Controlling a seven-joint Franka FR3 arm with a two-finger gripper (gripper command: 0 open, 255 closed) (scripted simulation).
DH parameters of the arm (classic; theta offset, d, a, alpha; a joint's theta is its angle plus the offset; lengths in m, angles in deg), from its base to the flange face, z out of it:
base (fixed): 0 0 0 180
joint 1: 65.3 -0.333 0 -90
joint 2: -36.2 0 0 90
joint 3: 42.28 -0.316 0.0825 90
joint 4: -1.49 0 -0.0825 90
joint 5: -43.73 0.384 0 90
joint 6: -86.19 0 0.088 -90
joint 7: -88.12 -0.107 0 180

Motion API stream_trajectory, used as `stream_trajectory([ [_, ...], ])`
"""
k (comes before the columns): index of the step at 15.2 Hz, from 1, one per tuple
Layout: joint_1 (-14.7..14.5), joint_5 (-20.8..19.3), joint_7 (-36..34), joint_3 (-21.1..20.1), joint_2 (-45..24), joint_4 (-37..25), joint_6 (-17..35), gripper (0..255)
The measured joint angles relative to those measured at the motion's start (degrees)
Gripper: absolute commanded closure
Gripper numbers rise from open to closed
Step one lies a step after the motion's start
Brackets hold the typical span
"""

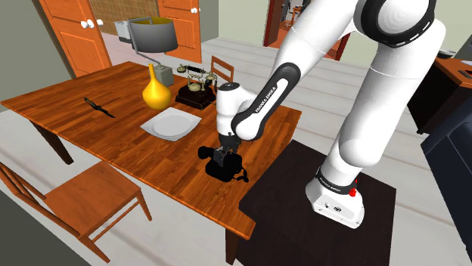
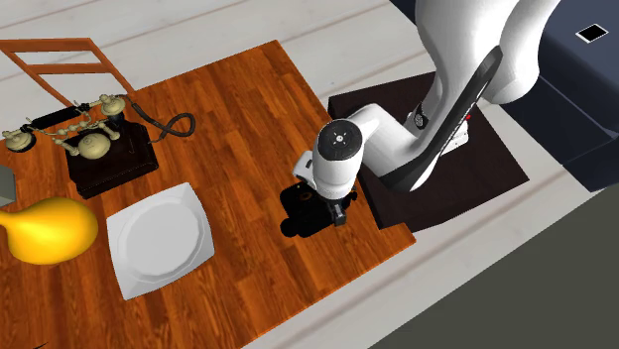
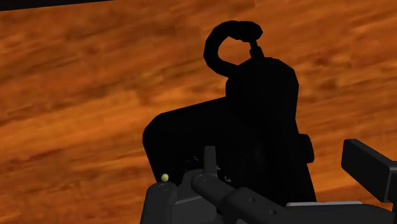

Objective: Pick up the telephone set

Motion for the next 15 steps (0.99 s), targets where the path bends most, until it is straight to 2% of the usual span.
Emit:
stream_trajectory([
  [10, 0.00, -0.16, -0.11, 0.02, -0.16, 0.11, 0.31, 255],
  [15, 0.00, 2.04, 1.52, -0.29, 3.46, 0.03, -3.34, 255],
])
